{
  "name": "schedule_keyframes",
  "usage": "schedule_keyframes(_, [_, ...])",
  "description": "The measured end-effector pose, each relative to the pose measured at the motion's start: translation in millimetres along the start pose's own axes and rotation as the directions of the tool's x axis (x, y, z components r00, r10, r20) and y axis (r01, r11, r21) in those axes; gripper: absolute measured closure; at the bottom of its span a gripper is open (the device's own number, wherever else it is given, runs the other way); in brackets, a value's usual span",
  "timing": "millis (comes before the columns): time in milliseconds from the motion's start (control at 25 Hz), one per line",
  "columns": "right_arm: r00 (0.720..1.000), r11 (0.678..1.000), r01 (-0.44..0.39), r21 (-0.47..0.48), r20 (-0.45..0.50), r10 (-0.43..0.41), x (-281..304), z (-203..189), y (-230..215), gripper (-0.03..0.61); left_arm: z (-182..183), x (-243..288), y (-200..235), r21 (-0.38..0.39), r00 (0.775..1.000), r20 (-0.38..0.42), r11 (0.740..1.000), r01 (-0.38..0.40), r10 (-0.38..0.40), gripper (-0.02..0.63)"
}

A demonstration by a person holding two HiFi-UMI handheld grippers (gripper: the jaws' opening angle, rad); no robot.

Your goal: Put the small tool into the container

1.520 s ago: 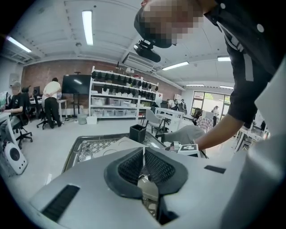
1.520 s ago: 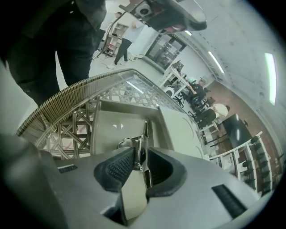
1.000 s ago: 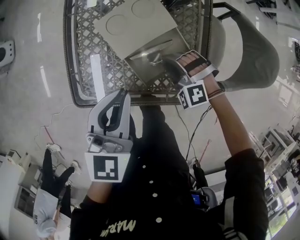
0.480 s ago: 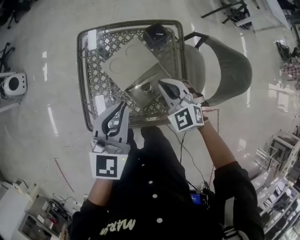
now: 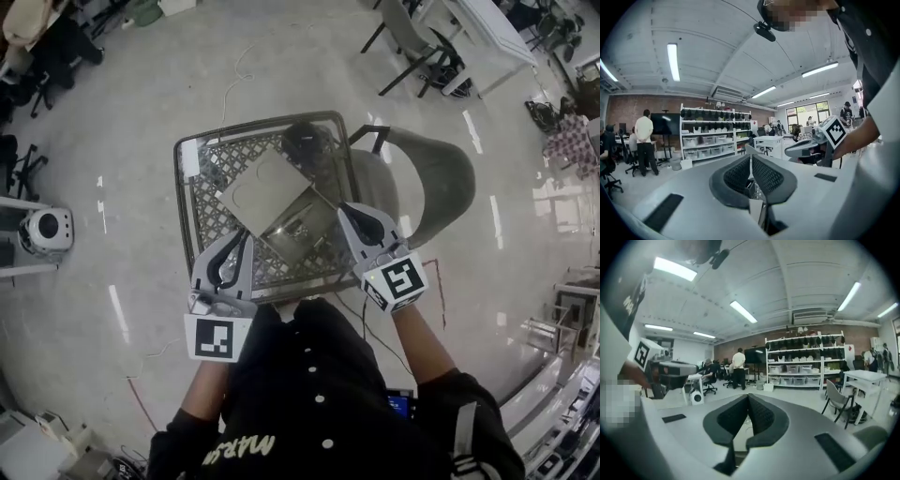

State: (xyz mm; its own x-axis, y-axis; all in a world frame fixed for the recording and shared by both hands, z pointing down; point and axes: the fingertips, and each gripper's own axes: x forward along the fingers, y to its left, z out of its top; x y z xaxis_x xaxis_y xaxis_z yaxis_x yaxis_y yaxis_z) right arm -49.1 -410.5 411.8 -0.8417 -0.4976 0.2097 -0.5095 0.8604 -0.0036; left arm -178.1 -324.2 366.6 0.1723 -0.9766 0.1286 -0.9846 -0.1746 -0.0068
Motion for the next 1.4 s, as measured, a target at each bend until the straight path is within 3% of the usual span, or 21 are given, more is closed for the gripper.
schedule_keyframes(280, [0.982,0.992,0.091,0.091,0.158,-0.104,-34.4,60.4,-12.6,0.566,29.8,-4.8,21.8,-0.004,0.998,0.067,1.000,-0.015,0.016,0.574])
schedule_keyframes(440, [0.952,0.977,0.156,0.144,0.243,-0.188,-54.6,82.5,-25.9,0.566,37.3,-7.0,31.9,0.054,0.996,0.083,0.998,-0.024,0.020,0.574])
schedule_keyframes(560, [0.926,0.962,0.208,0.177,0.281,-0.252,-69.6,84.1,-30.8,0.566,41.8,-11.6,32.4,0.047,0.993,0.116,0.999,-0.026,0.021,0.575])
schedule_keyframes(680, [0.913,0.954,0.238,0.184,0.292,-0.284,-76.5,83.0,-30.8,0.566,40.6,-13.8,36.1,0.080,0.994,0.105,0.996,-0.033,0.024,0.575])
schedule_keyframes(800, [0.907,0.952,0.249,0.180,0.300,-0.294,-79.2,83.6,-27.5,0.566,39.2,-16.2,41.0,0.061,0.993,0.102,0.996,-0.060,0.053,0.575])
schedule_keyframes(1400, [0.906,0.949,0.279,0.145,0.289,-0.311,-74.1,88.8,-19.1,0.566,32.4,-23.5,42.3,0.055,0.990,0.127,0.997,-0.060,0.053,0.575])
